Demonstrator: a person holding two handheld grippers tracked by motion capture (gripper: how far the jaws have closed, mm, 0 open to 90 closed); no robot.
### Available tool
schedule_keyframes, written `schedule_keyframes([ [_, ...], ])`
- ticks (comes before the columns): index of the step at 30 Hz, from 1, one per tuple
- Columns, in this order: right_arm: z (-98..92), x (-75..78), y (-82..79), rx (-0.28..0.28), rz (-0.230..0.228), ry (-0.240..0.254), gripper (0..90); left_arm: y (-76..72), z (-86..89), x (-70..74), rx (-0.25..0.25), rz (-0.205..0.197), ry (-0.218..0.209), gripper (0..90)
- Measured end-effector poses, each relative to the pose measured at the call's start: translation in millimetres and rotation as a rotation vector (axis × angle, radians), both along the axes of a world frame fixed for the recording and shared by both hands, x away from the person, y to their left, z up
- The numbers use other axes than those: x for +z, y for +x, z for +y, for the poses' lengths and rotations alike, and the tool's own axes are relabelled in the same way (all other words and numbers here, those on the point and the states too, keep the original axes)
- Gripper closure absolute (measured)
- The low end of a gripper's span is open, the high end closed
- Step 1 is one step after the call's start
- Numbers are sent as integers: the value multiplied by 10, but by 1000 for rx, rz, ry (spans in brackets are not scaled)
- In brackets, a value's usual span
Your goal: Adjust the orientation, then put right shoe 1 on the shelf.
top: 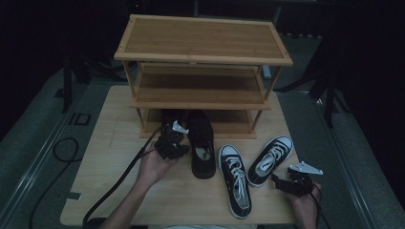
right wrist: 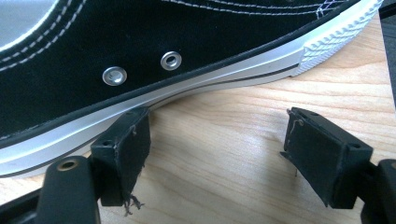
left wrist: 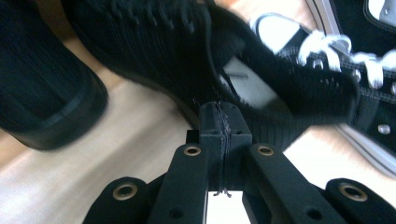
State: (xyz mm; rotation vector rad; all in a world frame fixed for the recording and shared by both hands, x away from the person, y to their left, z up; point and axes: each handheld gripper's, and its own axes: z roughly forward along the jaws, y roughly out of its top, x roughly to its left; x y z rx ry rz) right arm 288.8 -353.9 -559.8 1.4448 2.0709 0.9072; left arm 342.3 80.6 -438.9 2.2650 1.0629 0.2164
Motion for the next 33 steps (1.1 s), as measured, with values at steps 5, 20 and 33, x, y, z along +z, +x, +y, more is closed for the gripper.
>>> schedule_keyframes([
  [5,0,0,0,0,0,0,225,93,-123,68,-29,20,41,820],
  [20,0,0,0,0,0,0,225,323,-412,86,-25,101,69,640],
  [33,0,0,0,1,0,0,225,461,-444,-62,58,92,117,792],
])
